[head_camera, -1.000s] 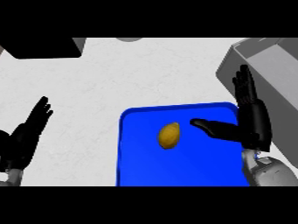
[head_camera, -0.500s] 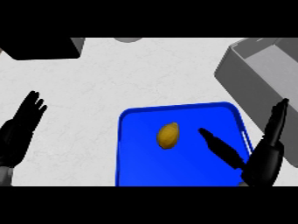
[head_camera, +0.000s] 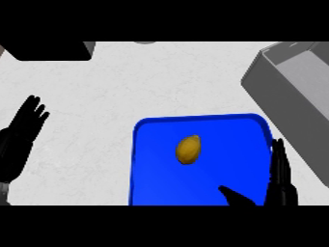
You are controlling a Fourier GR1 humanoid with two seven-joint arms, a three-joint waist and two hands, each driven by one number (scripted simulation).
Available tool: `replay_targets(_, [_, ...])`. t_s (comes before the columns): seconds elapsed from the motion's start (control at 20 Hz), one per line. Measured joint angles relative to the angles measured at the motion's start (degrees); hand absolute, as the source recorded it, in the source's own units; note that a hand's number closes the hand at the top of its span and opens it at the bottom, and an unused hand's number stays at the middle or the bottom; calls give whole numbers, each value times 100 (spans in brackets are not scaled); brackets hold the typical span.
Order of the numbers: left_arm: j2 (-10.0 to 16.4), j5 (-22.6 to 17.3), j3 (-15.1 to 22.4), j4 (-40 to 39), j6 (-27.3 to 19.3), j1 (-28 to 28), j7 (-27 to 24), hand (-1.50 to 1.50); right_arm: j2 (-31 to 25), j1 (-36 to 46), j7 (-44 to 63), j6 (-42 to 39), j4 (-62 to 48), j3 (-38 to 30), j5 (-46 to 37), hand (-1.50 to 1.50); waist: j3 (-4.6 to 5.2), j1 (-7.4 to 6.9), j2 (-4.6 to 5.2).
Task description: Pick the lemon from the tray and place it in the cardboard box
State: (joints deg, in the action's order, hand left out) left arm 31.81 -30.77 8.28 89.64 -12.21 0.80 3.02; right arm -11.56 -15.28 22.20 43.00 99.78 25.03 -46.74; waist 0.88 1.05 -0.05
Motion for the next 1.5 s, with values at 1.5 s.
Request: replay_targets(1.5, [-94, -1, -131, 27, 208, 147, 275, 0, 1071, 2581, 4925, -4678, 403, 455, -577, -150, -75, -171, -1])
